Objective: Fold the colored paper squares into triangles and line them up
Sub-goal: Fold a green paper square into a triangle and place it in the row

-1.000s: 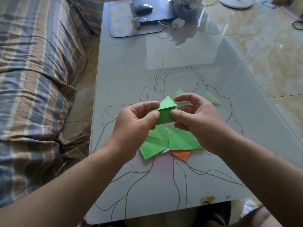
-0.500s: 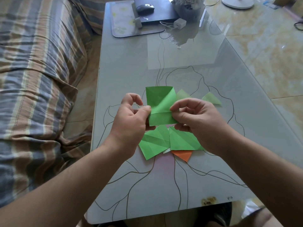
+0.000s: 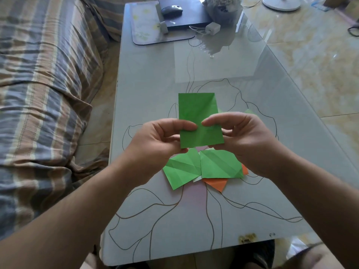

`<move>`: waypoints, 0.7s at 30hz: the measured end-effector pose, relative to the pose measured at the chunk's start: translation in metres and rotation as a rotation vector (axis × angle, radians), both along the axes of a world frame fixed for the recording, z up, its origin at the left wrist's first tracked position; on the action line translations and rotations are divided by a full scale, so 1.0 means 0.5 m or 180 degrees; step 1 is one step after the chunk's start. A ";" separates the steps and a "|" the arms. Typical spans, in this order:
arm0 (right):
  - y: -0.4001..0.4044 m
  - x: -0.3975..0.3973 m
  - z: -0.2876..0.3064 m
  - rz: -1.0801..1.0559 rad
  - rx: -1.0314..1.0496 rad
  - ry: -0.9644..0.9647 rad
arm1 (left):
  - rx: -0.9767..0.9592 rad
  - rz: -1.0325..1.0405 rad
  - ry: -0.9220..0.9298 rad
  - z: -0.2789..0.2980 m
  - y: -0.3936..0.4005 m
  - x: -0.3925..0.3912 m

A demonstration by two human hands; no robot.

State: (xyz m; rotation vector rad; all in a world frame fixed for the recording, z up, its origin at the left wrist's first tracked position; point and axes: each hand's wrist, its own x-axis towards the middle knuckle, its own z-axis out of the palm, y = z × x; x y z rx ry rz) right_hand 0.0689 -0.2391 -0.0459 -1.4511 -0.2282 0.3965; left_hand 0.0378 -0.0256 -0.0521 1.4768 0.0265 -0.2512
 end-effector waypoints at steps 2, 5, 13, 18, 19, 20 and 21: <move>0.003 -0.002 0.000 -0.0118 -0.0066 -0.0154 | -0.0070 -0.0018 -0.0034 -0.003 -0.003 -0.001; 0.006 -0.003 -0.002 -0.0184 -0.0105 -0.0332 | -0.0151 0.0016 0.0015 -0.003 -0.003 -0.001; 0.007 0.000 0.002 -0.0283 -0.0188 -0.0287 | -0.0178 0.0333 -0.0060 -0.005 -0.016 -0.002; 0.010 0.003 0.001 -0.0447 -0.0413 -0.0293 | -0.0153 0.0594 -0.0008 -0.010 -0.029 -0.002; 0.011 0.004 -0.002 -0.0504 -0.0415 -0.0249 | -0.0223 0.0651 0.0067 -0.011 -0.033 -0.003; 0.013 0.005 -0.005 -0.0550 -0.0429 -0.0208 | -0.0320 0.0707 0.0159 -0.013 -0.038 -0.004; 0.015 0.005 -0.008 -0.0587 -0.0445 -0.0176 | -0.0418 0.0769 0.0253 -0.015 -0.043 -0.004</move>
